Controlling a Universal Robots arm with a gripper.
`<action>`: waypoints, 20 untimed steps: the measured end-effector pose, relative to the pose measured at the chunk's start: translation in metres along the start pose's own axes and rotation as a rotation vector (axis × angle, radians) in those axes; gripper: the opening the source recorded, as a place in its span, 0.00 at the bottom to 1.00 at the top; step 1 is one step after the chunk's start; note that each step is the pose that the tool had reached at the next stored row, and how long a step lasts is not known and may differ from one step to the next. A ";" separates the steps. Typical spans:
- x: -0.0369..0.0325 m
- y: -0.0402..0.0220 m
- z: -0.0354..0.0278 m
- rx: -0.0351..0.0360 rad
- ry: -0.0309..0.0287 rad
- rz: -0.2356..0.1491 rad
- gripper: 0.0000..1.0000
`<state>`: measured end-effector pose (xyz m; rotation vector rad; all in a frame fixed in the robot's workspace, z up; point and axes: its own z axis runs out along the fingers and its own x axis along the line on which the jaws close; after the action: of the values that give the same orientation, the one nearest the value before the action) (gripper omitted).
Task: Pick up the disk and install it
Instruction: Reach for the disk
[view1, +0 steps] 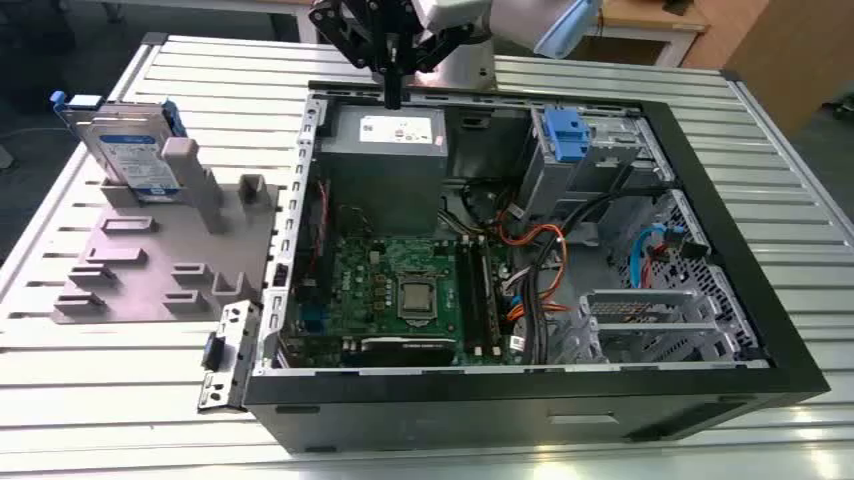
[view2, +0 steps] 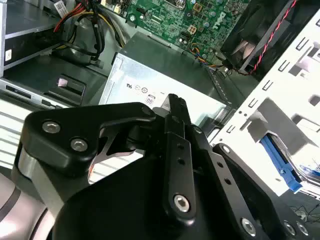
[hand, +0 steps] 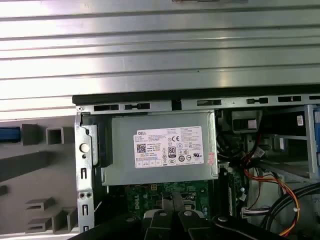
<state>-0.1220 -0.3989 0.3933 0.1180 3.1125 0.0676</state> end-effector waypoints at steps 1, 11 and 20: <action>0.0000 0.0000 0.0000 0.0000 0.0000 0.000 0.11; 0.0034 -0.0003 -0.0001 0.0000 -0.0001 0.000 0.11; 0.0096 -0.0007 -0.0001 0.0001 0.0000 0.000 0.11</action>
<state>-0.1316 -0.3989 0.3931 0.1178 3.1125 0.0675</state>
